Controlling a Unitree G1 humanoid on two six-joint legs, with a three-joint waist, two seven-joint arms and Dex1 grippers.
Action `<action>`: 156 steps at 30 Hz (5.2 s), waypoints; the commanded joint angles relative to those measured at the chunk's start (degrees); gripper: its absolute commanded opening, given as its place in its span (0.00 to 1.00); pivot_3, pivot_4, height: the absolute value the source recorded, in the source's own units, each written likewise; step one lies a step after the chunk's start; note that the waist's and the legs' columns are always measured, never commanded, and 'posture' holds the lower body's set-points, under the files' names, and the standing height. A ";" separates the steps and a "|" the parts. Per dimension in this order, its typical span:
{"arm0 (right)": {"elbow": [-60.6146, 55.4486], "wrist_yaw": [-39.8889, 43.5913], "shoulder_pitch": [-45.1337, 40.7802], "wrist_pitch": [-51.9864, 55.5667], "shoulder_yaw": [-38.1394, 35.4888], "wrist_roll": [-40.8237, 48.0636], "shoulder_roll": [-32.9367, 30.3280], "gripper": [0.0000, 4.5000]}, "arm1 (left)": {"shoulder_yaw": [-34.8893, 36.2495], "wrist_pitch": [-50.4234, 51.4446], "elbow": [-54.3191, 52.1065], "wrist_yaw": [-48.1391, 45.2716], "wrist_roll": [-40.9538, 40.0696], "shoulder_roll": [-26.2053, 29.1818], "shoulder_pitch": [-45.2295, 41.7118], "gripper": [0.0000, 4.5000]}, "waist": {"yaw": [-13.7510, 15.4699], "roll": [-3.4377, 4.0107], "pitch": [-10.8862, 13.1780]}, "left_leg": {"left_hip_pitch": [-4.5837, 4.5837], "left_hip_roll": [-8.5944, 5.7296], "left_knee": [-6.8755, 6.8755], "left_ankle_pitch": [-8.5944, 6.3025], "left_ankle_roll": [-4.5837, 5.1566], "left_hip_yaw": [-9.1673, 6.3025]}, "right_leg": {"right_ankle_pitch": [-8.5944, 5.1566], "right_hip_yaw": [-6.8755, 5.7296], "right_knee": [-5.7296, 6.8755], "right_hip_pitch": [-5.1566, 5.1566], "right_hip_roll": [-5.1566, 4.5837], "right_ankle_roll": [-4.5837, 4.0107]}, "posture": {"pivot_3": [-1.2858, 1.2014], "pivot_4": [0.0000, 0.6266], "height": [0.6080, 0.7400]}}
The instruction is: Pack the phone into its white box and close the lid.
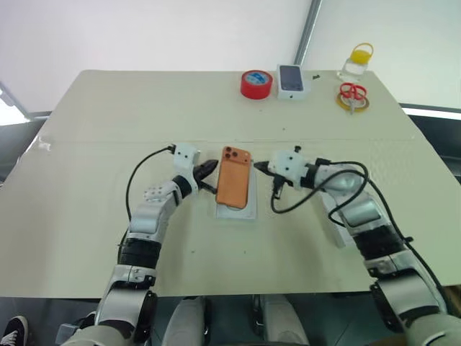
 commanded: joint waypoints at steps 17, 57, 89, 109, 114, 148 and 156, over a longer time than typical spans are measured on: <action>3.87 4.34 0.71 -5.53 10.23 -5.86 4.95 0.00 | 3.11 2.72 -8.19 3.80 -3.57 2.30 3.71 0.01 | -0.85 0.02 -0.01 | 0.01 -0.04 0.00 -0.01 0.02 -0.01 | 0.00 0.02 0.01 0.02 -0.01 0.00 | 0.52 0.24 1.00; -1.15 2.68 5.19 -1.91 2.99 -6.00 -6.20 0.00 | -14.70 -3.60 -3.78 -7.37 11.54 14.89 5.12 0.01 | -0.79 0.05 -0.02 | 0.02 0.00 -0.03 -0.02 0.04 0.03 | -0.05 0.02 0.00 -0.01 -0.01 -0.09 | 0.52 0.24 1.00; -25.23 11.26 29.85 9.98 -11.90 4.21 -21.51 0.00 | -24.08 2.71 -4.49 -22.46 7.51 -1.70 -0.45 0.01 | 2.04 0.12 -0.06 | -0.65 -0.10 0.99 -0.41 0.68 -0.02 | -0.12 -0.02 -0.39 0.07 -0.11 -0.11 | 0.52 0.24 1.00; -29.13 3.66 25.77 28.67 -21.63 12.02 -20.97 1.00 | -13.32 -1.17 -10.15 -23.58 1.29 7.10 1.62 0.99 | 2.00 0.25 0.00 | -0.77 -0.03 0.99 -0.41 0.69 -0.02 | -0.11 -0.05 -0.39 -0.05 -0.07 -0.11 | 0.52 0.24 1.00; -38.50 -4.76 30.40 40.32 -22.26 11.35 -17.21 1.00 | -10.19 -8.51 -11.26 -27.01 -1.06 11.84 4.68 0.99 | 2.05 0.51 -0.05 | -0.85 0.04 0.94 -0.41 0.68 0.03 | -0.10 -0.01 -0.33 -0.25 -0.06 -0.14 | 0.52 0.24 1.00; -38.89 -15.23 18.15 94.85 -20.88 32.82 -20.58 0.69 | -3.18 -21.32 -20.04 -33.51 -9.41 20.78 20.79 1.00 | 1.89 0.57 -0.09 | -0.88 0.11 0.97 -0.41 0.69 0.09 | -0.07 -0.04 -0.39 -0.25 -0.01 -0.19 | 0.52 0.24 1.00; -37.59 -20.91 16.63 94.85 -20.26 32.37 -19.88 0.01 | -3.49 -21.79 -20.73 -31.06 -8.63 20.41 22.12 1.00 | 1.89 0.42 -0.19 | -0.84 0.22 0.98 -0.42 0.70 0.09 | -0.07 -0.05 -0.44 -0.18 0.07 -0.19 | 0.52 0.24 1.00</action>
